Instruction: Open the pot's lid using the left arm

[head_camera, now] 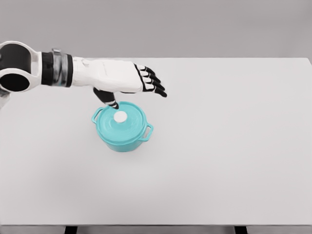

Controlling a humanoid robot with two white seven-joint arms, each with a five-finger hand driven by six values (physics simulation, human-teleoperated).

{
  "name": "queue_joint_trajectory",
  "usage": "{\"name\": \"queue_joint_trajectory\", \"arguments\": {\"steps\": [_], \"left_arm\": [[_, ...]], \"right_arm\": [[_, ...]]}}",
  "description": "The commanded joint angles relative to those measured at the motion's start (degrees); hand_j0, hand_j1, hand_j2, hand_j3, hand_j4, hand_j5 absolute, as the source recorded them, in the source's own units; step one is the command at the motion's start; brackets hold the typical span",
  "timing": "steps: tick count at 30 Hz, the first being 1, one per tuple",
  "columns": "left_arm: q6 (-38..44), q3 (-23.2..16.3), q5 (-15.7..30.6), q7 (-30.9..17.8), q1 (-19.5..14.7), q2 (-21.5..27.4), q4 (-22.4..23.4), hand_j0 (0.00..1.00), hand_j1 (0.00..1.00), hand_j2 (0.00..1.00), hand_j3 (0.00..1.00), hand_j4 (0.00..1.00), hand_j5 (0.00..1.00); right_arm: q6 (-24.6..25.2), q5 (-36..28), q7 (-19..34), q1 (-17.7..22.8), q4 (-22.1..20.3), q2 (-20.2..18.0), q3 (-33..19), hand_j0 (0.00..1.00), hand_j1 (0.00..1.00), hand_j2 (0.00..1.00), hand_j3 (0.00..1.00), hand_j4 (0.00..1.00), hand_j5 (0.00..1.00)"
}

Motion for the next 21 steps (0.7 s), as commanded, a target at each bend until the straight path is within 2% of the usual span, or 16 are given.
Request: {"name": "queue_joint_trajectory", "arguments": {"steps": [1, 8, 13, 21], "left_arm": [[5.28, -6.37, 0.60, 0.02, -0.79, 0.25, 0.37, 1.00, 1.00, 1.00, 1.00, 1.00, 1.00], [2.56, -7.35, 0.86, 0.02, -1.06, 5.53, 0.11, 1.00, 1.00, 1.00, 1.00, 1.00, 1.00], [2.38, -7.44, 0.77, 0.02, -0.53, 5.53, 0.11, 1.00, 1.00, 1.00, 1.00, 1.00, 1.00], [2.73, -7.44, -1.25, 0.02, 0.52, 4.47, 0.46, 0.85, 0.85, 0.85, 0.85, 0.85, 0.85]], "right_arm": [[-0.01, -0.02, 0.02, 0.00, 0.00, -0.01, 0.01, 1.00, 1.00, 1.00, 1.00, 1.00, 1.00], [-0.01, -0.02, 0.02, 0.00, 0.00, -0.01, 0.01, 1.00, 1.00, 1.00, 1.00, 1.00, 1.00], [-0.01, -0.02, 0.02, 0.00, 0.00, -0.01, 0.01, 1.00, 1.00, 1.00, 1.00, 1.00, 1.00], [-0.01, -0.02, 0.02, 0.00, 0.00, -0.01, 0.01, 1.00, 1.00, 1.00, 1.00, 1.00, 1.00]]}}
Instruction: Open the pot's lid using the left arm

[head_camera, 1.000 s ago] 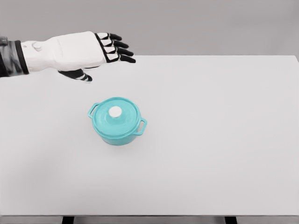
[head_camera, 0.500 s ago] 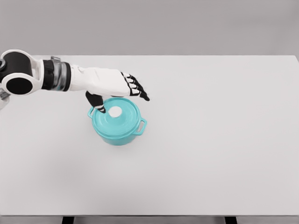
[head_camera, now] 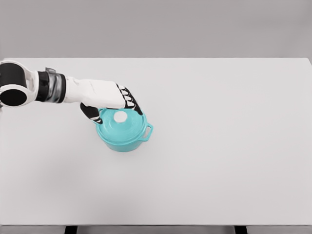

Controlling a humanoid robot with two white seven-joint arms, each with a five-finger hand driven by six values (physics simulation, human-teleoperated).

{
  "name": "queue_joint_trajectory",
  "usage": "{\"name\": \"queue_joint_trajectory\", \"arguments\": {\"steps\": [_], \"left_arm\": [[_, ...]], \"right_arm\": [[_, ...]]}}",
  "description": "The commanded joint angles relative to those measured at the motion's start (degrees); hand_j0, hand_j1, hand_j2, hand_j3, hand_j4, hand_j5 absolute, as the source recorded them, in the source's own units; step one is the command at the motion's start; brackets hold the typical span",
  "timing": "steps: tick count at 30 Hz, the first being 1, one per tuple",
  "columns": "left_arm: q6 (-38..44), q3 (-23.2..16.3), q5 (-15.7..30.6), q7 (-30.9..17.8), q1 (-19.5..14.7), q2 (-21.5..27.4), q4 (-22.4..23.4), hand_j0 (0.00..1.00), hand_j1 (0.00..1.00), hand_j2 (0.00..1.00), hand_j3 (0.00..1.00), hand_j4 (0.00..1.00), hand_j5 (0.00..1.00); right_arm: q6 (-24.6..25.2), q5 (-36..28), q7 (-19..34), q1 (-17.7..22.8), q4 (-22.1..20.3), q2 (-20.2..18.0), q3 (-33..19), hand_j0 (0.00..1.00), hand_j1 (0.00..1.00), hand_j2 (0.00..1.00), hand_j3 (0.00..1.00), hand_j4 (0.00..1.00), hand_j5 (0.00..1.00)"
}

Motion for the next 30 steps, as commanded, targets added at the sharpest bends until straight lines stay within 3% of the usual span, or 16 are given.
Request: {"name": "queue_joint_trajectory", "arguments": {"steps": [1, 17, 25, 30], "left_arm": [[0.22, -0.11, -0.44, 0.02, 0.00, -0.39, 0.46, 0.85, 0.85, 0.85, 0.85, 0.85, 0.85], [0.40, -0.90, -2.72, 0.02, 0.79, -2.76, 3.89, 0.82, 0.82, 0.82, 0.82, 0.82, 0.82], [0.13, -1.25, -2.72, 0.02, 0.79, -2.76, 3.80, 0.68, 0.68, 0.68, 0.68, 0.68, 0.68], [0.04, -1.69, -2.72, 0.02, 0.79, -2.85, 3.80, 0.67, 0.67, 0.67, 0.67, 0.67, 0.67]], "right_arm": [[-0.01, -0.02, 0.02, 0.00, 0.00, -0.01, 0.01, 1.00, 1.00, 1.00, 1.00, 1.00, 1.00], [-0.01, -0.02, 0.02, 0.00, 0.00, -0.01, 0.01, 1.00, 1.00, 1.00, 1.00, 1.00, 1.00], [-0.01, -0.02, 0.02, 0.00, 0.00, -0.01, 0.01, 1.00, 1.00, 1.00, 1.00, 1.00, 1.00], [-0.01, -0.02, 0.02, 0.00, 0.00, -0.01, 0.01, 1.00, 1.00, 1.00, 1.00, 1.00, 1.00]]}}
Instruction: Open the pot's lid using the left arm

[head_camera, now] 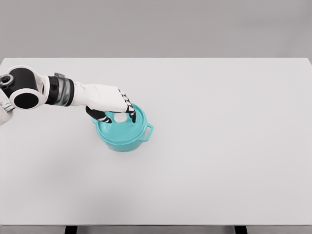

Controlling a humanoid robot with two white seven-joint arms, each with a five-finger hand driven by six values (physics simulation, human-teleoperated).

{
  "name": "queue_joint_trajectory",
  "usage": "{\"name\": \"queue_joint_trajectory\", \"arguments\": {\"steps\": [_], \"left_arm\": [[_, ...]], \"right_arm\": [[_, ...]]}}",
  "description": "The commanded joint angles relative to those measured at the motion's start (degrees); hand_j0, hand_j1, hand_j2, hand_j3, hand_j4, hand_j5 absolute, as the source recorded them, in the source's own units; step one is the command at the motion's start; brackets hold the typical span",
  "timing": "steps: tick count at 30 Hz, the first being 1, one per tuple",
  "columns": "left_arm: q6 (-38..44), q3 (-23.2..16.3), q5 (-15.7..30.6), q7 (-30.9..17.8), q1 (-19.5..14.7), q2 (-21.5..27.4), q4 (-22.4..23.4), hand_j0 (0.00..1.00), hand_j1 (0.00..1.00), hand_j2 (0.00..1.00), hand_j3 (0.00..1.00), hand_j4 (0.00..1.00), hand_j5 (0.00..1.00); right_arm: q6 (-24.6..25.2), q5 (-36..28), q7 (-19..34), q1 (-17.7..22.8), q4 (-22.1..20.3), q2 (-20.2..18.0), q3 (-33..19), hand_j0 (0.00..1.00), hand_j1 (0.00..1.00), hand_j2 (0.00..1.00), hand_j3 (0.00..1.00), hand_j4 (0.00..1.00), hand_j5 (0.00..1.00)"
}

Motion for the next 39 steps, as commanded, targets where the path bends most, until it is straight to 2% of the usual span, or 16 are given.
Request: {"name": "queue_joint_trajectory", "arguments": {"steps": [1, 4, 13, 18, 21, 24, 29, 33, 39], "left_arm": [[-0.06, -0.18, 0.13, 0.01, 0.09, 0.00, 0.00, 0.67, 0.67, 0.67, 0.67, 0.67, 0.67], [-0.06, -0.18, 0.13, 0.01, 0.00, 0.00, 0.00, 0.64, 0.64, 0.64, 0.64, 0.64, 0.64], [-1.20, -0.18, 0.13, 0.01, -0.17, 0.09, 0.00, 0.36, 0.36, 0.36, 0.36, 0.36, 0.36], [-1.38, -0.18, 0.22, 0.01, -1.32, 1.23, -0.09, 0.35, 0.35, 0.35, 0.35, 0.35, 0.35], [-1.38, -0.18, 0.13, 0.01, -2.20, 4.83, -0.09, 0.35, 0.35, 0.35, 0.35, 0.35, 0.35], [-2.34, -0.36, -0.83, 0.01, -2.99, 10.71, -0.09, 0.35, 0.35, 0.35, 0.35, 0.35, 0.35], [-2.26, -0.62, -6.11, 0.01, -2.64, 15.64, 0.43, 0.35, 0.35, 0.35, 0.35, 0.35, 0.35], [-2.26, -0.62, -7.86, 0.01, -2.11, 15.55, 4.21, 0.37, 0.37, 0.37, 0.37, 0.37, 0.37], [-2.26, -0.62, -7.87, 0.01, -1.32, 15.64, 4.39, 0.38, 0.38, 0.38, 0.38, 0.38, 0.38]], "right_arm": [[-0.01, -0.02, 0.02, 0.00, 0.00, -0.01, 0.01, 1.00, 1.00, 1.00, 1.00, 1.00, 1.00], [-0.01, -0.02, 0.02, 0.00, 0.00, -0.01, 0.01, 1.00, 1.00, 1.00, 1.00, 1.00, 1.00], [-0.01, -0.02, 0.02, 0.00, 0.00, -0.01, 0.01, 1.00, 1.00, 1.00, 1.00, 1.00, 1.00], [-0.01, -0.02, 0.02, 0.00, 0.00, -0.01, 0.01, 1.00, 1.00, 1.00, 1.00, 1.00, 1.00], [-0.01, -0.02, 0.02, 0.00, 0.00, -0.01, 0.01, 1.00, 1.00, 1.00, 1.00, 1.00, 1.00], [-0.01, -0.02, 0.02, 0.00, 0.00, -0.01, 0.01, 1.00, 1.00, 1.00, 1.00, 1.00, 1.00], [-0.01, -0.02, 0.02, 0.00, 0.00, -0.01, 0.01, 1.00, 1.00, 1.00, 1.00, 1.00, 1.00], [-0.01, -0.02, 0.02, 0.00, 0.00, -0.01, 0.01, 1.00, 1.00, 1.00, 1.00, 1.00, 1.00], [-0.01, -0.02, 0.02, 0.00, 0.00, -0.01, 0.01, 1.00, 1.00, 1.00, 1.00, 1.00, 1.00]]}}
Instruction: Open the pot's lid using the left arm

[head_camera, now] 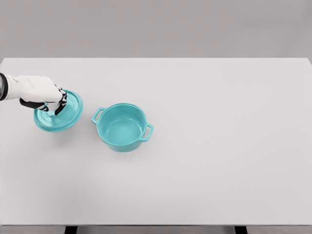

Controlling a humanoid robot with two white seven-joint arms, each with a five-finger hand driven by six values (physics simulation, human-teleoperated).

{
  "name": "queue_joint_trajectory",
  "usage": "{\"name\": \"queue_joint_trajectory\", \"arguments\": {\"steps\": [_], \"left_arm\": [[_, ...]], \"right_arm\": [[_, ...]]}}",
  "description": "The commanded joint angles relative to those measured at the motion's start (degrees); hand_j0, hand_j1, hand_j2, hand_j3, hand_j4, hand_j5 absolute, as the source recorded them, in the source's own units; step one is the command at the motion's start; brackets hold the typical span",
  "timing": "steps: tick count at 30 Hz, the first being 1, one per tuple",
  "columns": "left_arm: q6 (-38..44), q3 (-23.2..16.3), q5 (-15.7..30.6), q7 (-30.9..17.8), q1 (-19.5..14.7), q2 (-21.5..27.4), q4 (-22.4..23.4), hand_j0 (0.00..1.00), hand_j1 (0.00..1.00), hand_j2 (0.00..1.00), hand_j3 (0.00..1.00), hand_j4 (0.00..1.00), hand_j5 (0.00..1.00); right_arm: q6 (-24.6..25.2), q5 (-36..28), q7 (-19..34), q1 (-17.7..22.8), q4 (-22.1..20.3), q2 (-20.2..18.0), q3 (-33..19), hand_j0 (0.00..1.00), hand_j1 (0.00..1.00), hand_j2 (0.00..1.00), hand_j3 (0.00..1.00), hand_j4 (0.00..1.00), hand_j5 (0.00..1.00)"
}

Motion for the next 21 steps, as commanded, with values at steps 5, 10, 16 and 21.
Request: {"name": "queue_joint_trajectory", "arguments": {"steps": [5, 10, 16, 21], "left_arm": [[0.09, 0.08, -0.09, 0.03, 0.26, -0.05, 2.92, 1.00, 1.00, 1.00, 1.00, 1.00, 1.00], [0.18, 0.08, 0.26, 0.03, 0.44, -0.14, 3.89, 1.00, 1.00, 1.00, 1.00, 1.00, 1.00], [0.18, 4.29, 0.70, 0.03, 0.70, -3.47, 19.52, 1.00, 1.00, 1.00, 1.00, 1.00, 1.00], [0.09, 6.49, 0.43, 0.03, 0.97, -10.60, 33.16, 1.00, 1.00, 1.00, 1.00, 1.00, 1.00]], "right_arm": [[-0.01, -0.02, 0.02, 0.00, 0.00, -0.01, 0.01, 1.00, 1.00, 1.00, 1.00, 1.00, 1.00], [-0.01, -0.02, 0.02, 0.00, 0.00, -0.01, 0.01, 1.00, 1.00, 1.00, 1.00, 1.00, 1.00], [-0.01, -0.02, 0.02, 0.00, 0.00, -0.01, 0.01, 1.00, 1.00, 1.00, 1.00, 1.00, 1.00], [-0.01, -0.02, 0.02, 0.00, 0.00, -0.01, 0.01, 1.00, 1.00, 1.00, 1.00, 1.00, 1.00]]}}
